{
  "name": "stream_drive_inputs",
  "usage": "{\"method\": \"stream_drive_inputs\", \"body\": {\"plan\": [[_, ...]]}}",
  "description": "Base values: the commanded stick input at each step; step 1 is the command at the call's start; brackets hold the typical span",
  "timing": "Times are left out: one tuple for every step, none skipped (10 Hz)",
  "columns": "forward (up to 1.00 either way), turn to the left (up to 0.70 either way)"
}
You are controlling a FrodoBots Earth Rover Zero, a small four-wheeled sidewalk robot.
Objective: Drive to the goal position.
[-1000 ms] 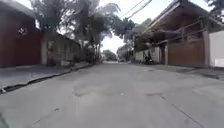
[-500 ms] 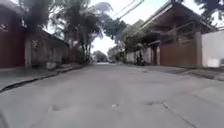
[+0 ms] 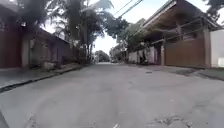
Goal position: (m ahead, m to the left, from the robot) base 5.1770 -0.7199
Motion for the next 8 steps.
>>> {"method": "stream_drive_inputs", "body": {"plan": [[0.85,0.00],[0.85,0.00],[0.85,0.00],[0.85,0.00],[0.85,0.00],[0.85,0.00],[0.85,0.00],[0.85,0.00]]}}
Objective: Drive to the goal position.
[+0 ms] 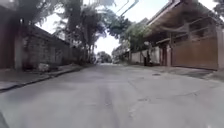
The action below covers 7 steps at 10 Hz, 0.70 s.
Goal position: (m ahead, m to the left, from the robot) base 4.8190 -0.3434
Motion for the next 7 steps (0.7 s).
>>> {"method": "stream_drive_inputs", "body": {"plan": [[0.85,0.00],[0.85,0.00],[0.85,0.00],[0.85,0.00],[0.85,0.00],[0.85,0.00],[0.85,0.00]]}}
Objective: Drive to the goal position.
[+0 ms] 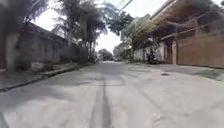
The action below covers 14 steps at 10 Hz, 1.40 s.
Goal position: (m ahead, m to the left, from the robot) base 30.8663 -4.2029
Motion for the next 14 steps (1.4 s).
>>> {"method": "stream_drive_inputs", "body": {"plan": [[0.85,0.00],[0.85,0.00],[0.85,-0.02],[0.85,-0.10],[0.85,-0.34],[0.85,-0.34],[0.85,-0.34],[0.85,-0.34],[0.85,-0.34],[0.85,-0.34],[0.85,-0.18],[0.85,-0.07],[0.85,0.00],[0.85,0.00]]}}
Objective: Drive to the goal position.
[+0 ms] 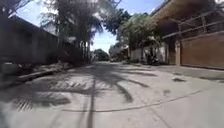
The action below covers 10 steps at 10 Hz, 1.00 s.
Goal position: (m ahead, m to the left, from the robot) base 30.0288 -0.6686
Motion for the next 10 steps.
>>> {"method": "stream_drive_inputs", "body": {"plan": [[0.85,0.00],[0.85,0.00],[0.85,0.00],[0.85,0.00],[0.85,0.00],[0.85,0.00],[0.85,0.00],[0.85,0.00],[0.85,0.00],[0.85,0.00]]}}
